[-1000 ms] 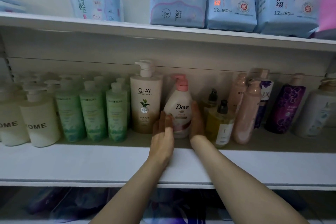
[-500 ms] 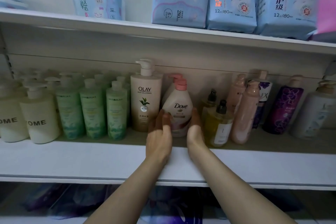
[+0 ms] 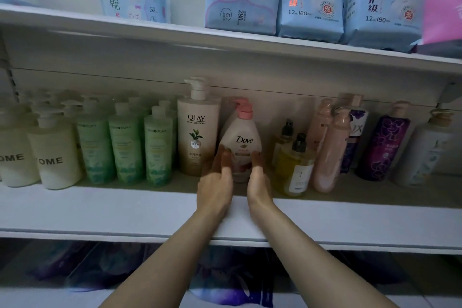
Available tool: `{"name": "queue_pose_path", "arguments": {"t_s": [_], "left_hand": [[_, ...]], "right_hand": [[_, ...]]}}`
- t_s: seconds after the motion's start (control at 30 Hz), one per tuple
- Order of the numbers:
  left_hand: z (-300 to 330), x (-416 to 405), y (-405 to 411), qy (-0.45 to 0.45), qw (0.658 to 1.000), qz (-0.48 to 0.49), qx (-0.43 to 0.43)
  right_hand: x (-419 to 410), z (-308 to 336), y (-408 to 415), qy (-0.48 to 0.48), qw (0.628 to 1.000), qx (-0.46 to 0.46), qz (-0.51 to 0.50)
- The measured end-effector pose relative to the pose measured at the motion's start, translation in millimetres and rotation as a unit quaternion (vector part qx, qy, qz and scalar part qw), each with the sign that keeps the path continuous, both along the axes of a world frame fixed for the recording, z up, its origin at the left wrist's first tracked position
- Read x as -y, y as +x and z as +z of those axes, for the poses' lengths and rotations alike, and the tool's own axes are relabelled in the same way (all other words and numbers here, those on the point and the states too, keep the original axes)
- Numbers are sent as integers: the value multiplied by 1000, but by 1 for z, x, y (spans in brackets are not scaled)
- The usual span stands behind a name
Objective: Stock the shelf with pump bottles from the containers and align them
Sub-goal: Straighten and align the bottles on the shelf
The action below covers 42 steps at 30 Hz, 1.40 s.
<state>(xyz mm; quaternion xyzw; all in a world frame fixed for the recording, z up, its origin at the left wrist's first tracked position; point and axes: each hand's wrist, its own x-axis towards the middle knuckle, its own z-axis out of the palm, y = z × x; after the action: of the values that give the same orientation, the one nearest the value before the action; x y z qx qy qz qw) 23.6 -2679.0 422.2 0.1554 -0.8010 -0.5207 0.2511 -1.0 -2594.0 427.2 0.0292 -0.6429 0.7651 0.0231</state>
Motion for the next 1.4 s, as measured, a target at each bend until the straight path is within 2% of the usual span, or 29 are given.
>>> {"name": "queue_pose_path", "arguments": {"t_s": [0.13,0.3,0.5,0.73,1.03,1.23,1.4], "left_hand": [[3,1,7,-12,999,32,5],[4,22,32,-12,996,58,-66],[3,45,40,16,999,18,-31],[3,50,27,4,999,7,-39],[0,60,16,152,987,-25,-39],[3,61,19,208,977,-33,-37],[3,60,20,211,975,-49,-37]], "right_hand": [[-4,3,7,-16,1000,11,-4],[-2,2,25,-4,999,-41,-31],[35,-5,33,-49,992,-74,89],[62,-4,26,-58,993,-51,89],[68,-6,14,-91,988,-23,126],[70,-6,15,-52,992,-26,114],[72,-7,17,-22,994,-30,105]]}}
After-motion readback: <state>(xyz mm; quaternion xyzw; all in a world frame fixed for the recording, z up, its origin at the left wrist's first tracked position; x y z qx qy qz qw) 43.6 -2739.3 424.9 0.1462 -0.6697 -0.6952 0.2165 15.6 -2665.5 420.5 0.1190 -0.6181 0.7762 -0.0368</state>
